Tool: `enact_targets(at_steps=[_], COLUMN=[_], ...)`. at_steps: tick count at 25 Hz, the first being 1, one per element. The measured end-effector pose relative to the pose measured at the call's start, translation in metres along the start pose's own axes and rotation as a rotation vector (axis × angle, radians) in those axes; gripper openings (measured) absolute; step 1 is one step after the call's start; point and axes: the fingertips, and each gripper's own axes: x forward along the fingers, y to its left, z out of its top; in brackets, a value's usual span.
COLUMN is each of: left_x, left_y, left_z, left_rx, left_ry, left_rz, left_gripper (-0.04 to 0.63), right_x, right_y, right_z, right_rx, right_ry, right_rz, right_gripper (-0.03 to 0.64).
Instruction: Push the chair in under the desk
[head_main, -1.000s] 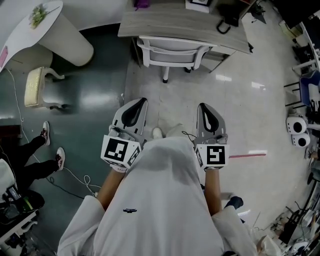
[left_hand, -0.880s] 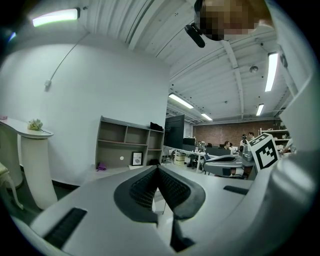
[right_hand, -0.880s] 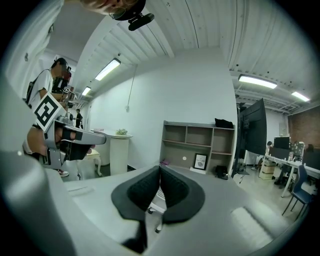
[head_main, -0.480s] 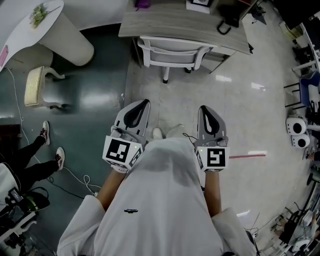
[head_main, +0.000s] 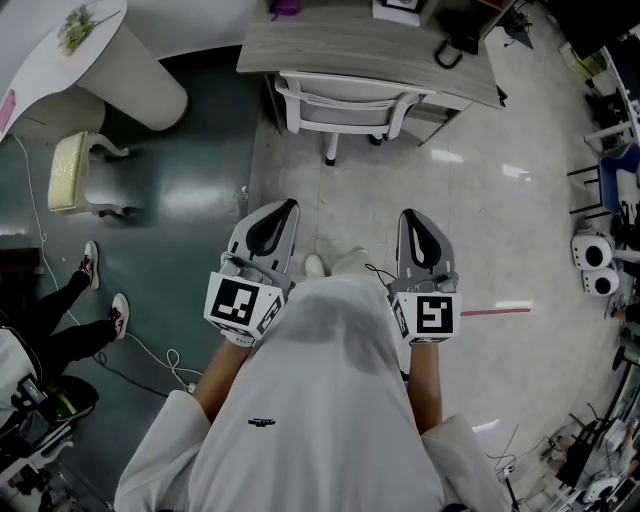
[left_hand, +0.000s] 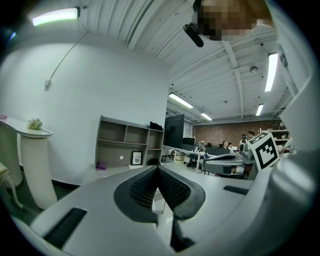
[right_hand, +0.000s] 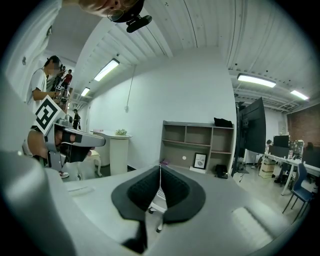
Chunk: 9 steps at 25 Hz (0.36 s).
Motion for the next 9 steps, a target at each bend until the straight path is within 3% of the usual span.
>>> enact_targets(at_steps=[9], left_x=[-0.0005], left_y=[0.0079], left_z=[-0.0029], left_rx=[-0.026], left_ry=[-0.006], left_rz=[0.011], left_gripper=[0.006], right_x=[0.0074], right_y=[0.0011], right_z=[0.0072], right_rx=[0.002], right_ry=[-0.015], right_rz=[-0.005], right_gripper=[0.014])
